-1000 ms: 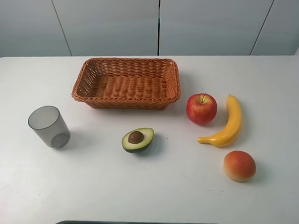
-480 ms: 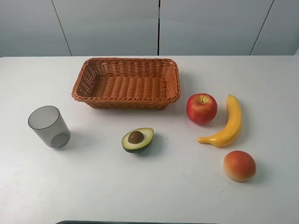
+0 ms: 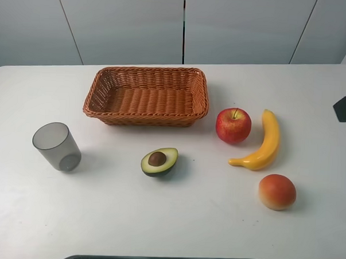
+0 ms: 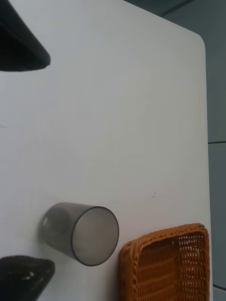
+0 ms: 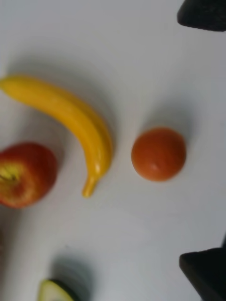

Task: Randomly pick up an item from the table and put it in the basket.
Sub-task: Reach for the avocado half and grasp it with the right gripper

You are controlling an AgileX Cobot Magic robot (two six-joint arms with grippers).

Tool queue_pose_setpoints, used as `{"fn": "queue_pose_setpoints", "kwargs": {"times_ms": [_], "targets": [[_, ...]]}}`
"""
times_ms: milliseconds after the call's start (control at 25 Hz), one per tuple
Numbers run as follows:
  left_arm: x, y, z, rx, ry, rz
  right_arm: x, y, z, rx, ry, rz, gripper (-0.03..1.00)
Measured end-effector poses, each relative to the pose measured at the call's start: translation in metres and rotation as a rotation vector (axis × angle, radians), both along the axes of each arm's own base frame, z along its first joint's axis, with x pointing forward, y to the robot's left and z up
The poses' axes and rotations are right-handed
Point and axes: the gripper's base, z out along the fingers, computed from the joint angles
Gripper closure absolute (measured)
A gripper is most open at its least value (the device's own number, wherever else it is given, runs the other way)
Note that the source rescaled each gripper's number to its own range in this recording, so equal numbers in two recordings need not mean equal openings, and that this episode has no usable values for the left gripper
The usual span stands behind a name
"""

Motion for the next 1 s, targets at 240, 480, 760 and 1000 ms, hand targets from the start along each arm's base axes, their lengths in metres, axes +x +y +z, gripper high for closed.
{"fn": "queue_pose_setpoints", "kwargs": {"times_ms": [240, 480, 760, 1000], "targets": [[0.0, 0.0, 0.0, 0.0, 0.0, 0.0, 0.018, 0.052, -0.028, -0.026, 0.107, 0.185, -0.03], [0.0, 0.0, 0.0, 0.0, 0.0, 0.0, 0.033, 0.108, -0.075, -0.045, 0.27, 0.253, -0.03], [0.0, 0.0, 0.0, 0.0, 0.0, 0.0, 0.042, 0.171, -0.101, -0.067, 0.363, 0.308, -0.03], [0.0, 0.0, 0.0, -0.003, 0.0, 0.002, 0.053, 0.218, -0.117, -0.071, 0.386, 0.299, -0.03]]}}
